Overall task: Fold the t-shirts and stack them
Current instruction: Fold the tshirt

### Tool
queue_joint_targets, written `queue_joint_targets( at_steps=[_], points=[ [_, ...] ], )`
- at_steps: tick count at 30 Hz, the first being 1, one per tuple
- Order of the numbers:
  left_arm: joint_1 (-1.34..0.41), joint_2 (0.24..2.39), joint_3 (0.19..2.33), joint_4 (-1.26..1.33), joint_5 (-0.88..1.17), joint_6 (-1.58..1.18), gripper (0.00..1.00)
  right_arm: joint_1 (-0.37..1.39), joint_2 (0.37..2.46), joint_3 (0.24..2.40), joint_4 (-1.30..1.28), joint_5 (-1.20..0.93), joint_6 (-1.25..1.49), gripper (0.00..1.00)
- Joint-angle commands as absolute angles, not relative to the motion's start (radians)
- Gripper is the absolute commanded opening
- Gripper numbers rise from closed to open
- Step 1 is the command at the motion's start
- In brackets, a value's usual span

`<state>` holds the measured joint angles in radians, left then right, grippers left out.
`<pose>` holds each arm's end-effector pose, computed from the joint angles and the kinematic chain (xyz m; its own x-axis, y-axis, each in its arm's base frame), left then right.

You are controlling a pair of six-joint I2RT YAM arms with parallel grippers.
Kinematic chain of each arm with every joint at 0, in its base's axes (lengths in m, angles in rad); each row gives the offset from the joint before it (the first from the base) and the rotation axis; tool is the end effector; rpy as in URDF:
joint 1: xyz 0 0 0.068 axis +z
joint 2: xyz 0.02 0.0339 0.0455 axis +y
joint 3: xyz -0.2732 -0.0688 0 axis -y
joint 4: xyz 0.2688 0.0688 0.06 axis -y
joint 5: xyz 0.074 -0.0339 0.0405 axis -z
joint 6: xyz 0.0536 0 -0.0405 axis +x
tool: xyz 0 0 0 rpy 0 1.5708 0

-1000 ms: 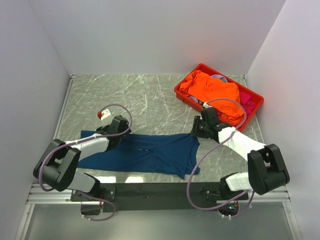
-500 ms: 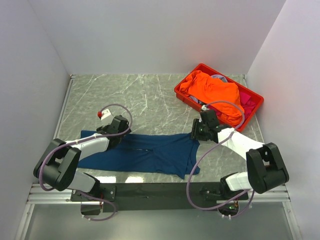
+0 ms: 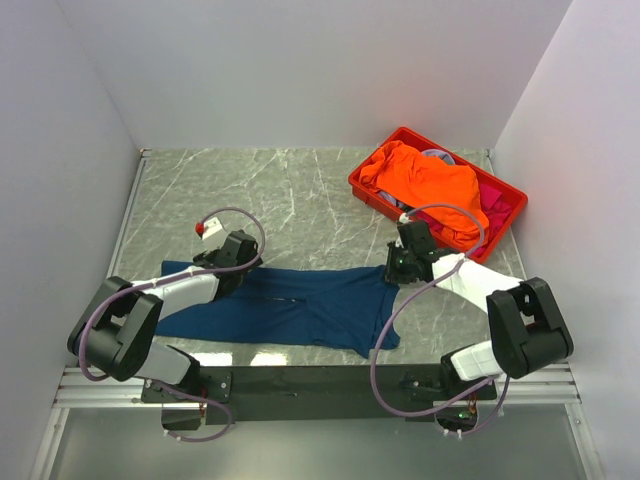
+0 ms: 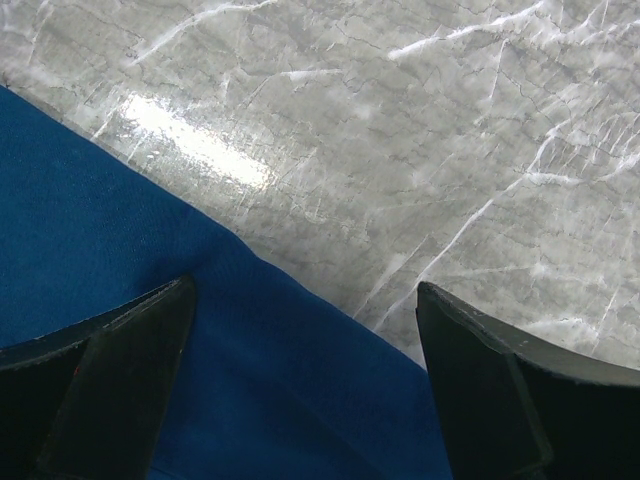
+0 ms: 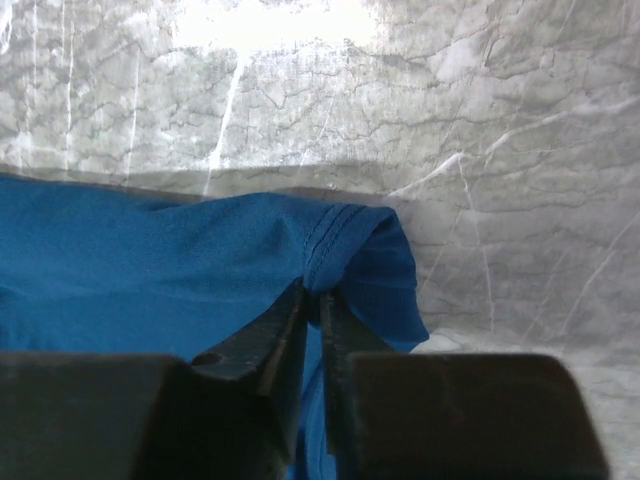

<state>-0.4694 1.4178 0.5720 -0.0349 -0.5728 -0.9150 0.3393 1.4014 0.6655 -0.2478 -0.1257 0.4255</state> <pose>0.2605 -0.0995 0.1303 -0.4768 -0.5050 -0.7195 -0.5009 0.8287 -0.2497 0.2655 0.1008 0.1409 -0.8784 0.1242 -0.4615 -0.0363 0.9455 0.3237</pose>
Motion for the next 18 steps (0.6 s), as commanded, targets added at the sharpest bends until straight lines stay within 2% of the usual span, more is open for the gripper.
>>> queue_joint_targets(
  at_steps=[1, 4, 12, 18],
  points=[
    [-0.472, 1.427, 0.584, -0.067, -0.571, -0.937, 0.99, 0.334, 1.416, 0.701, -0.253, -0.115, 0.407, 0.09],
    [-0.472, 1.427, 0.584, -0.066, -0.571, -0.936, 0.99, 0.333, 1.417, 0.733, -0.276, -0.088, 0.388, 0.00],
    [-0.472, 1.425, 0.583, -0.067, -0.572, -0.939, 0.99, 0.275, 1.407, 0.837, -0.345, -0.049, 0.351, 0.00],
    [-0.472, 1.427, 0.584, -0.067, -0.569, -0.936, 0.99, 0.264, 1.496, 0.879, -0.348, -0.035, 0.341, 0.00]
  ],
)
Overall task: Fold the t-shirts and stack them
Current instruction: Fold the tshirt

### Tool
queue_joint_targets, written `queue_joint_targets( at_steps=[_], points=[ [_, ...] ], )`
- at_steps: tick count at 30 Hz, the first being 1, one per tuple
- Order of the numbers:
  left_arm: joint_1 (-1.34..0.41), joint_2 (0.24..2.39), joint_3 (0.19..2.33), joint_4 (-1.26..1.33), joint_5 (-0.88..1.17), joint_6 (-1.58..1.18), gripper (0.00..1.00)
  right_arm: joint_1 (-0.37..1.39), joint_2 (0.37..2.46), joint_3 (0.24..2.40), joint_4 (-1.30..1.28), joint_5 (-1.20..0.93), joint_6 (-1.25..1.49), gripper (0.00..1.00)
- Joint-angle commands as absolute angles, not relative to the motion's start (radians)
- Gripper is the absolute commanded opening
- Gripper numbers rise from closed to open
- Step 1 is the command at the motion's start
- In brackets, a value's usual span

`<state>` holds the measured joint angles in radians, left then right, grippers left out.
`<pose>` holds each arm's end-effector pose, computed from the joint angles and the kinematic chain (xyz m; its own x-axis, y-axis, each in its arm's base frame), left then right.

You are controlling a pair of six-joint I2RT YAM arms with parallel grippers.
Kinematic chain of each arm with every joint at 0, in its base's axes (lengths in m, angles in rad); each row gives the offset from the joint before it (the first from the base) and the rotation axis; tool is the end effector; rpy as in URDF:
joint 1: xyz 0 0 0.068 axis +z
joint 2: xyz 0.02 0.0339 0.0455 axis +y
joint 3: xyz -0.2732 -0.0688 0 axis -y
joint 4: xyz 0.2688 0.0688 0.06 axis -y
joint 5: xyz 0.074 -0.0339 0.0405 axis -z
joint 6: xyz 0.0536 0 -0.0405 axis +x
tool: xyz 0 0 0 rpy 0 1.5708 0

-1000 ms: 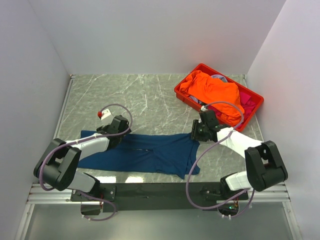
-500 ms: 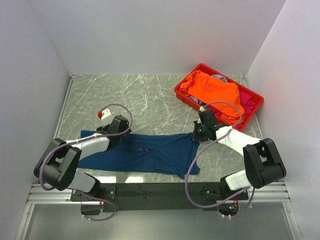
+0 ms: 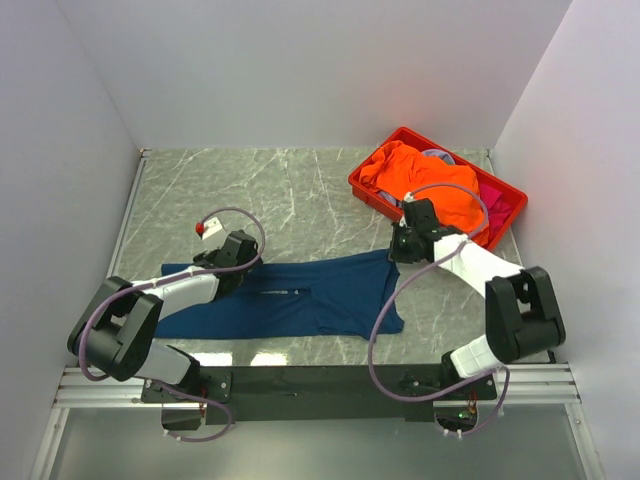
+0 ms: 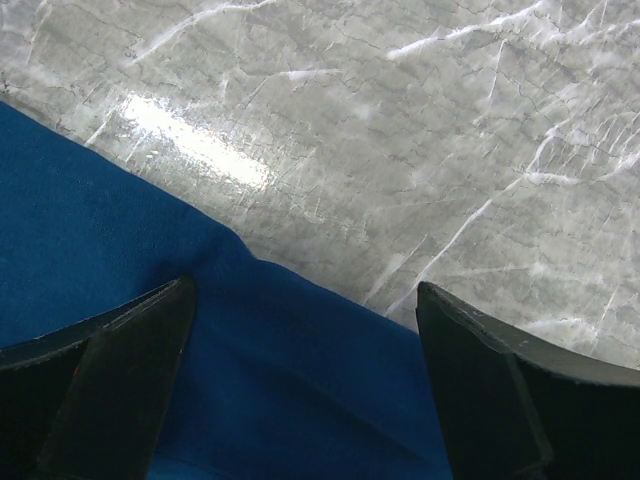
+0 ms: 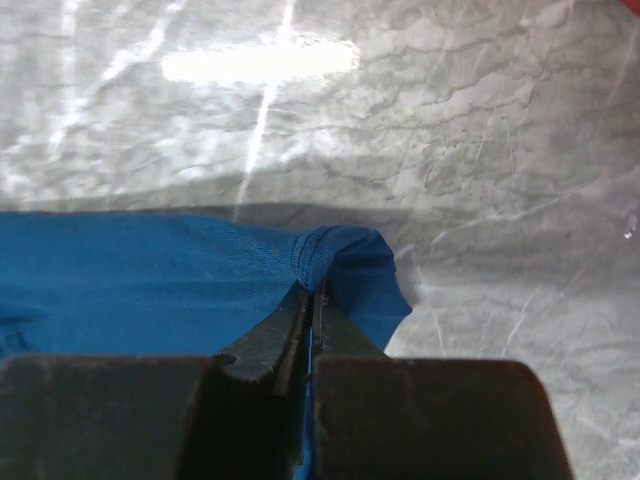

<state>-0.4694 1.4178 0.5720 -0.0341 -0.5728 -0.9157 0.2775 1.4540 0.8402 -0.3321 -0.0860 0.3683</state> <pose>0.2605 -0.0996 0.1304 -0.4759 -0.5058 -0.7194 -0.5011 0.8282 -0.2508 0.3036 0.0913 0.1757 -0.8434 0.1327 -0.5207 -0.0189 0.9611 0.2756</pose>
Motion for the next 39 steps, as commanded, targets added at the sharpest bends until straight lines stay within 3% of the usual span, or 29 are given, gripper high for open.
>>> queue_joint_targets(
  at_steps=[1, 14, 15, 19, 23, 30, 39],
  points=[
    [-0.472, 1.427, 0.584, -0.066, -0.571, -0.936, 0.99, 0.264, 1.518, 0.884, -0.344, -0.038, 0.341, 0.00],
    [-0.472, 1.417, 0.595, -0.061, -0.604, -0.928, 0.99, 0.262, 1.672, 0.991, -0.328, -0.003, 0.347, 0.02],
    [-0.472, 1.416, 0.604, -0.070, -0.624, -0.924, 0.99, 0.265, 1.667, 0.992, -0.331, -0.002, 0.347, 0.04],
    [-0.472, 1.401, 0.652, -0.142, -0.699, -0.904, 0.99, 0.262, 1.614, 0.985, -0.345, 0.046, 0.350, 0.34],
    [-0.466, 1.359, 0.669, -0.189, -0.741, -0.930, 0.99, 0.275, 1.525, 0.965, -0.370, 0.087, 0.360, 0.45],
    [-0.477, 1.237, 0.620, -0.141, -0.715, -0.951, 0.99, 0.417, 1.388, 0.931, -0.373, 0.098, 0.403, 0.47],
    [-0.575, 1.341, 0.601, -0.037, -0.615, -0.962, 0.99, 0.477, 1.554, 0.925, -0.331, 0.028, 0.430, 0.47]
  ],
)
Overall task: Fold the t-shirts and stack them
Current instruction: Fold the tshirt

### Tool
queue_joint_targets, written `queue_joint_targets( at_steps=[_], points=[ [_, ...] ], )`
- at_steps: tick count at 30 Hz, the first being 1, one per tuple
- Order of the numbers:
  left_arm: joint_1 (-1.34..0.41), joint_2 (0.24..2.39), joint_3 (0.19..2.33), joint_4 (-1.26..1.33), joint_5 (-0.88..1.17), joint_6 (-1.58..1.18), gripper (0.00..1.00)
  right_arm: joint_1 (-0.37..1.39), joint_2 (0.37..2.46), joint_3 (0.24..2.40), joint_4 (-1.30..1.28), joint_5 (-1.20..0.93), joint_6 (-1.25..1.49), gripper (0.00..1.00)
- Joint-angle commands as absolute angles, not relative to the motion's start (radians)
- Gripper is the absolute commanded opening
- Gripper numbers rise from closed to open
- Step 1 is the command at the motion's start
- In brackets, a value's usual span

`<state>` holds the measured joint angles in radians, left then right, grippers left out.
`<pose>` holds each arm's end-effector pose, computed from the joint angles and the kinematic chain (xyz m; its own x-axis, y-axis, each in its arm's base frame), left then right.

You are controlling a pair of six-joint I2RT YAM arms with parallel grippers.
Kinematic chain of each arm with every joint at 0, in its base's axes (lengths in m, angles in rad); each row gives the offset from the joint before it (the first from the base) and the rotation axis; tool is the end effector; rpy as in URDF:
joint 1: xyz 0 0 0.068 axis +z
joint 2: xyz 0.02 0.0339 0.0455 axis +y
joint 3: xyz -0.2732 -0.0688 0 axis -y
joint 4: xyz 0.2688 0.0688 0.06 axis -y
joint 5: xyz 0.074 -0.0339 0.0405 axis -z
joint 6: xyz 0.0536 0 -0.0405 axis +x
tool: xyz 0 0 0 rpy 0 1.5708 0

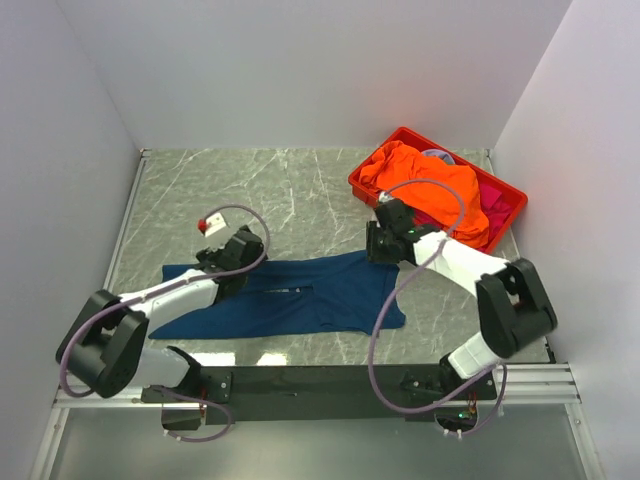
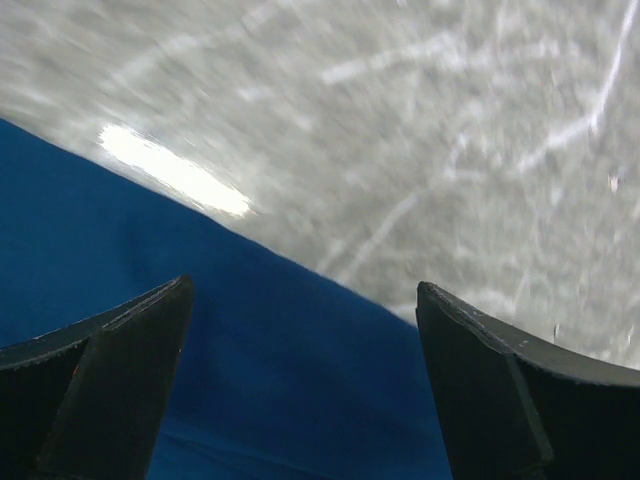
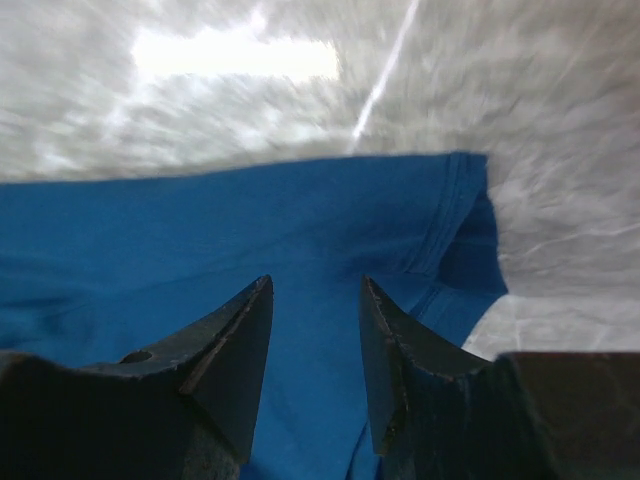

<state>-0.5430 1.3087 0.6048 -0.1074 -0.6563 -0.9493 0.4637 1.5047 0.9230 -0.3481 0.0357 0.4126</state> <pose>0.2508 -0.1131 0.1647 -0.4019 -0.5098 -0.7607 -0.4759 0.8260 -0.3022 0.3012 0.1485 0.1863 -0.8283 0.0339 -0.5593 -0.1045 0.9713 0.2136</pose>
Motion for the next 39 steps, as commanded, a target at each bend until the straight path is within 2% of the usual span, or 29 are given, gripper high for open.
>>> queue_joint_targets(
  at_steps=[1, 9, 15, 23, 30, 34, 39],
  points=[
    [-0.583, 1.348, 0.597, -0.025, -0.606, -0.963, 0.99, 0.480, 1.568, 0.928, -0.325, 0.025, 0.433, 0.47],
    [-0.594, 1.401, 0.554, -0.034, -0.578, -1.028, 0.99, 0.480, 1.742, 1.031, -0.350, 0.012, 0.423, 0.47],
    [-0.595, 1.341, 0.496, -0.054, -0.561, -1.078, 0.99, 0.479, 1.861, 1.158, -0.391, 0.005, 0.396, 0.47],
    [-0.594, 1.266, 0.430, -0.097, -0.566, -1.138, 0.99, 0.482, 2.054, 1.429, -0.495, -0.025, 0.360, 0.47],
    [-0.595, 1.114, 0.414, -0.166, -0.587, -1.158, 0.99, 0.482, 2.157, 1.666, -0.581, -0.026, 0.345, 0.47],
    [-0.597, 1.042, 0.422, -0.186, -0.598, -1.137, 0.99, 0.486, 2.142, 1.750, -0.606, -0.022, 0.334, 0.47],
    [-0.629, 1.038, 0.483, -0.147, -0.612, -1.051, 0.99, 0.503, 1.941, 1.596, -0.529, 0.034, 0.348, 0.48]
  ],
)
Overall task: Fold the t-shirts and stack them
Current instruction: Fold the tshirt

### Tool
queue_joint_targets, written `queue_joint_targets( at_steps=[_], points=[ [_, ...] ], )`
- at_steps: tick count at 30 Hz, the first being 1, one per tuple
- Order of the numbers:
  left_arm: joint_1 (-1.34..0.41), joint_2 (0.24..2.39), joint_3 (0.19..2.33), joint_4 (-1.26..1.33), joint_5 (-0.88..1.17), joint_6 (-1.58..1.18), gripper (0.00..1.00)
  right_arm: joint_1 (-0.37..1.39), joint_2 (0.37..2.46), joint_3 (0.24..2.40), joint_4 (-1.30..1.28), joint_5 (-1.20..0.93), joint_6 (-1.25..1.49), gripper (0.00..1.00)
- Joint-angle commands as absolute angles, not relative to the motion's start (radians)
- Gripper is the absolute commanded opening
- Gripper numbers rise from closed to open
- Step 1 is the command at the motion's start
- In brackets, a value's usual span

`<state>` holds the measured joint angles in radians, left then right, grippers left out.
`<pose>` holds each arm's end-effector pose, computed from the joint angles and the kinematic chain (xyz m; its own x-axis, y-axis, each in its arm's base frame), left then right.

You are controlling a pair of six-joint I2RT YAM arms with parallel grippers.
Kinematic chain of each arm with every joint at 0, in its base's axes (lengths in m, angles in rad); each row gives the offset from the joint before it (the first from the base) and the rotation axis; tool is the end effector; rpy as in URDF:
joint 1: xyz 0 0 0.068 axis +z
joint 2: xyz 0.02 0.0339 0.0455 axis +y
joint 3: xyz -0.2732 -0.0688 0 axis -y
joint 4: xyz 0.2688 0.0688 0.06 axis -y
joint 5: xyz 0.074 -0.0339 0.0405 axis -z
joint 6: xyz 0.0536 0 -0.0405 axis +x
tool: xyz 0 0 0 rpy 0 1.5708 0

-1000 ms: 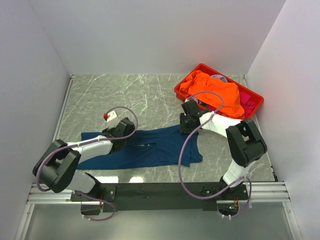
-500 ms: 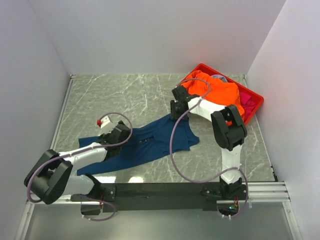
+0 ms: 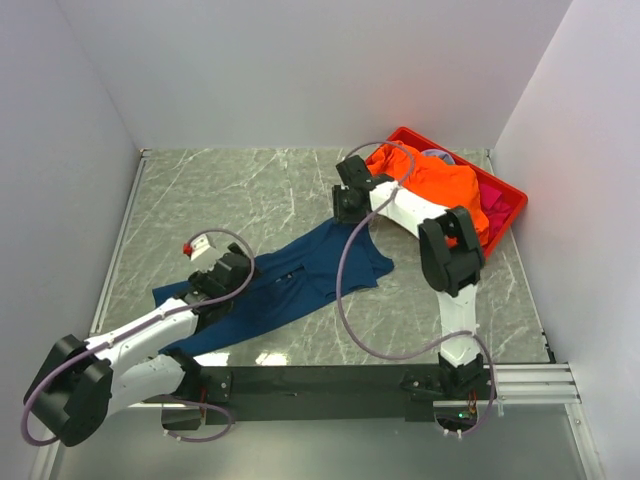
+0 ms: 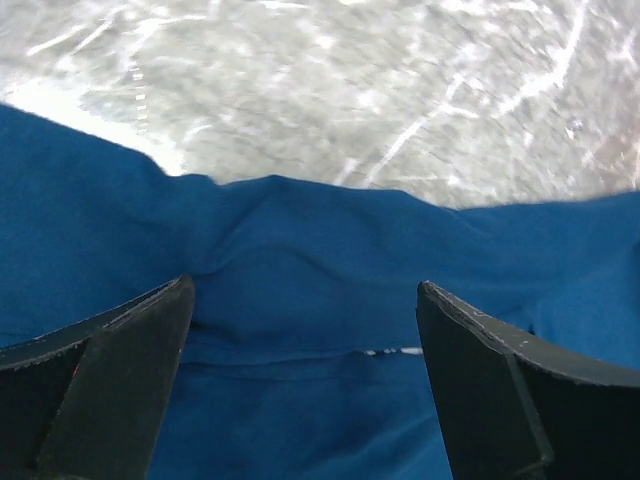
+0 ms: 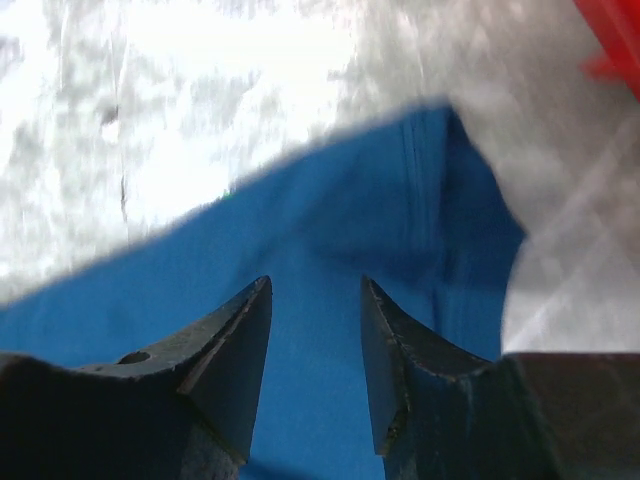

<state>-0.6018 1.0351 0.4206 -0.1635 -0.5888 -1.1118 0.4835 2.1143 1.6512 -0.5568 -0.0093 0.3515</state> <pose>0.1976 -0.0996 0.1593 -0.3861 -0.6393 -0.6650 -0.4546 0.7592 -0.4659 0.4384 0.2307 0.1722 -0.8698 -0.0678 -0.4887 -0.1807 0.9655 0.1877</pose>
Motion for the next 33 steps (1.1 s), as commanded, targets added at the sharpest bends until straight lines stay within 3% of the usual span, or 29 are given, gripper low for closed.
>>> queue_joint_targets(
  at_steps=[1, 7, 14, 26, 33],
  points=[
    [-0.638, 1.051, 0.498, -0.141, -0.624, -1.036, 0.99, 0.503, 1.901, 1.522, -0.506, 0.040, 0.356, 0.48],
    [-0.713, 1.199, 0.610, -0.060, -0.612, -0.924, 0.99, 0.514, 1.649, 1.245, -0.477, 0.052, 0.391, 0.48],
    [-0.784, 1.333, 0.637, -0.025, -0.606, -0.928, 0.99, 0.537, 1.611, 1.042, -0.405, 0.051, 0.433, 0.49],
    [-0.913, 1.229, 0.491, -0.081, -0.617, -1.051, 0.99, 0.535, 1.847, 1.178, -0.443, 0.080, 0.403, 0.49],
    [-0.991, 1.187, 0.388, -0.093, -0.591, -1.199, 0.99, 0.534, 2.002, 1.400, -0.517, 0.051, 0.370, 0.49]
  ],
)
